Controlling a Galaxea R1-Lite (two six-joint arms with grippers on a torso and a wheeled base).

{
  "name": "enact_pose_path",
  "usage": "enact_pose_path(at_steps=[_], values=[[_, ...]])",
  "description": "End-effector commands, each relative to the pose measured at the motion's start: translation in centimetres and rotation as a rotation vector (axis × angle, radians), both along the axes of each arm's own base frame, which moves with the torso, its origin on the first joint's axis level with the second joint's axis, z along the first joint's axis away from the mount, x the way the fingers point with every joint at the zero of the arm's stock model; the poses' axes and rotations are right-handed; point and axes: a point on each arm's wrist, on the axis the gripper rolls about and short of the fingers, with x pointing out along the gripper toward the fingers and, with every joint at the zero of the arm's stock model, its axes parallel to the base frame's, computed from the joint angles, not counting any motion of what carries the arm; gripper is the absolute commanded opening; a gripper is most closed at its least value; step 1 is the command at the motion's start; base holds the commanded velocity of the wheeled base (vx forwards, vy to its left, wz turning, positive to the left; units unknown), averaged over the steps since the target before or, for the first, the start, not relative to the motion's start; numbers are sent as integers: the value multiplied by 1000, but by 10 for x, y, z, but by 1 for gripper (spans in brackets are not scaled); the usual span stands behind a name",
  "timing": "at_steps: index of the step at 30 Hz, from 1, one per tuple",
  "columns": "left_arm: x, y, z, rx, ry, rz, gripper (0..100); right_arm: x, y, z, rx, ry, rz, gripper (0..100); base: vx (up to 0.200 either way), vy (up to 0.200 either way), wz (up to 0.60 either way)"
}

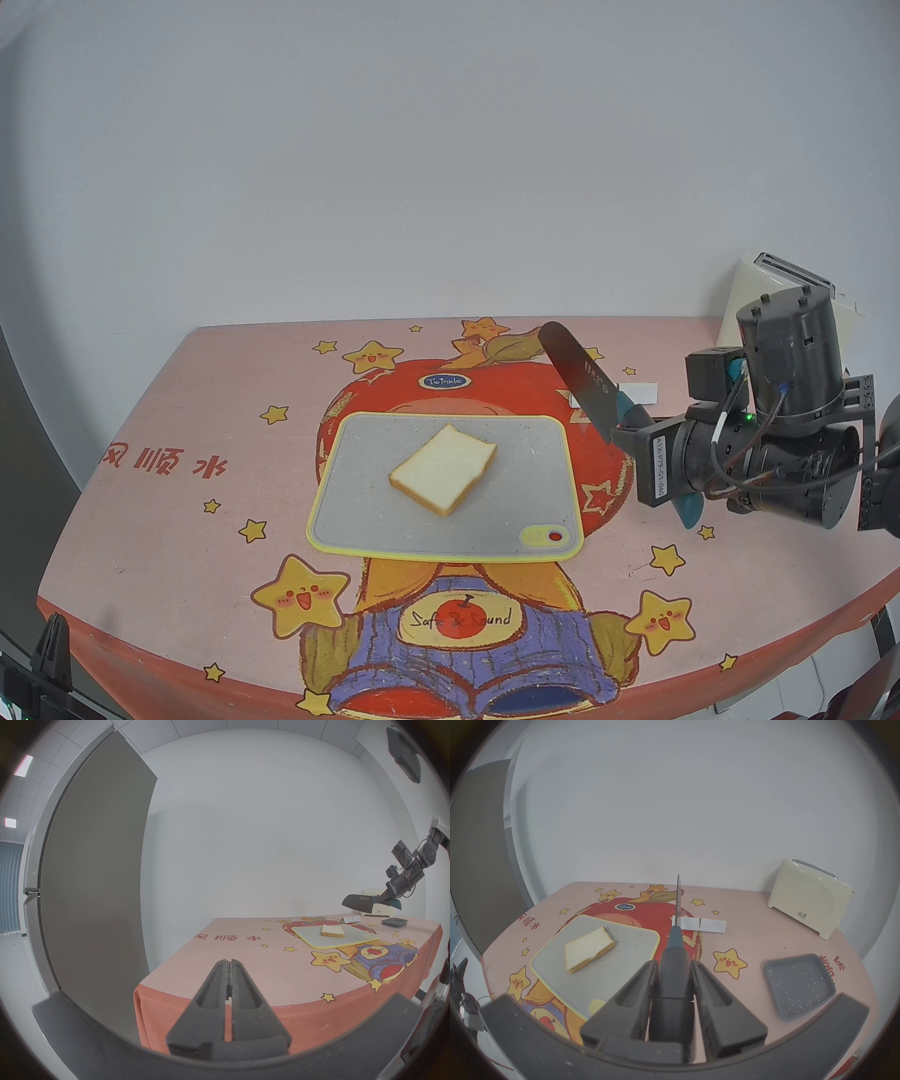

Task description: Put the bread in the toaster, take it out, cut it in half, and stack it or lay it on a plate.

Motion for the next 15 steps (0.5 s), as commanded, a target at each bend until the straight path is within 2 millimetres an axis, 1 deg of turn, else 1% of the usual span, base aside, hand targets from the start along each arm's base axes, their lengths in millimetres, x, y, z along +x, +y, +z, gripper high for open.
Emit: enact_pose_path(at_steps=[1,4,8,11,15], values=[[1,0,-5,1,17,0,0,-2,1,-2,-3,12,30,0,0,0,0],[1,0,-5,0,17,0,0,-3,0,-1,2,16,61,0,0,0,0],[1,0,-5,1,15,0,0,-4,-4,7,19,1,97,0,0,0,0],[1,0,-5,1,15,0,0,-4,-4,7,19,1,114,0,0,0,0],[1,0,-5,-2,16,3,0,-7,-13,14,45,-7,137,0,0,0,0]])
